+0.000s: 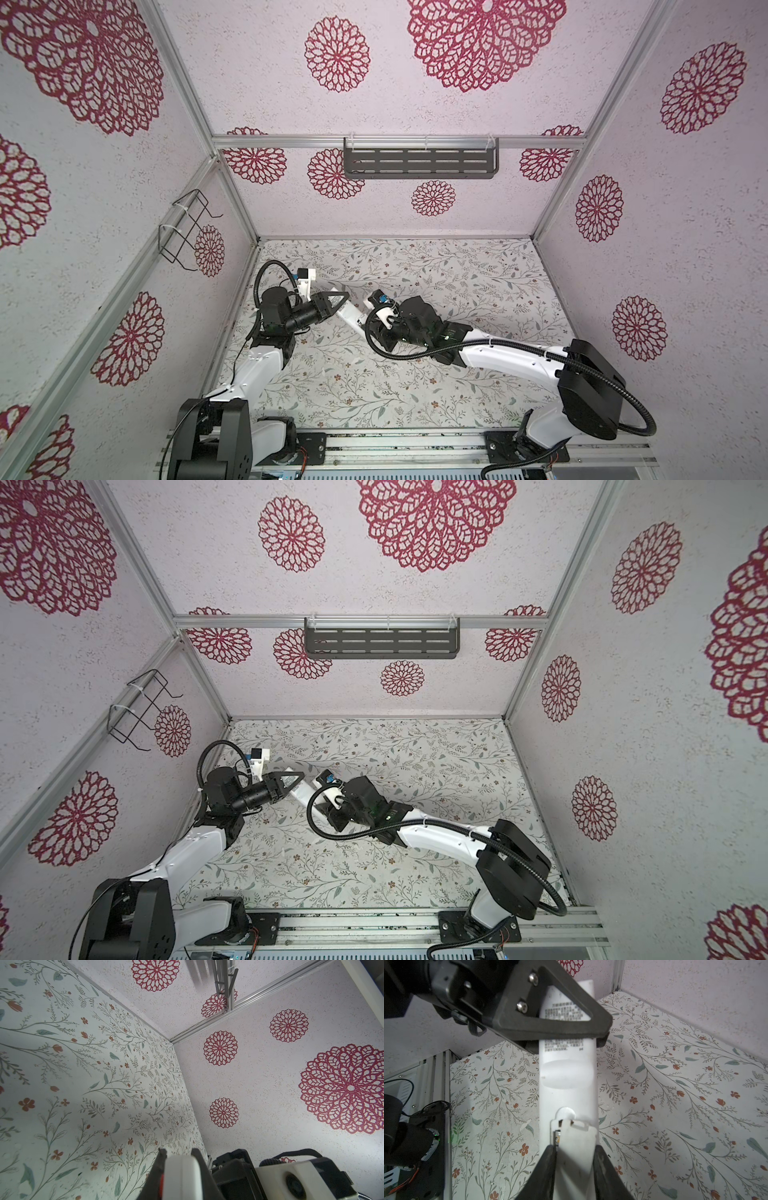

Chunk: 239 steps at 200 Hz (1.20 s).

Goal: Load the batteries into the remote control

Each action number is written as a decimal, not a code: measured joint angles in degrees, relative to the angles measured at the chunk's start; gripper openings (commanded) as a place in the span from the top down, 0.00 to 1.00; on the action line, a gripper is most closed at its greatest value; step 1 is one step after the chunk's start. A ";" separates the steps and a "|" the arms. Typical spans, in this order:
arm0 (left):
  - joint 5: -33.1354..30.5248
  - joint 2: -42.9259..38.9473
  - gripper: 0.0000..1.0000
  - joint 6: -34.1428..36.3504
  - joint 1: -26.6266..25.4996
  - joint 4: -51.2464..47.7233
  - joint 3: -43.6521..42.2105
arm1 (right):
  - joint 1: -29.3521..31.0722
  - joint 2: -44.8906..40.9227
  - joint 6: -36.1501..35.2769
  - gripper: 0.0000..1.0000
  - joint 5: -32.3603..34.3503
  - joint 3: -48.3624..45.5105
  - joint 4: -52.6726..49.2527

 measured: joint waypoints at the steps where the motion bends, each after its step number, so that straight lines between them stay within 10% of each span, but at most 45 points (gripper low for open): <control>1: 0.00 -0.02 1.00 0.00 0.00 0.02 0.00 | 0.00 0.00 0.00 0.64 0.00 0.00 -0.02; 239: 0.81 0.02 1.00 -1.42 0.02 2.47 -0.61 | -0.37 0.07 -4.04 0.52 -0.72 1.20 -2.25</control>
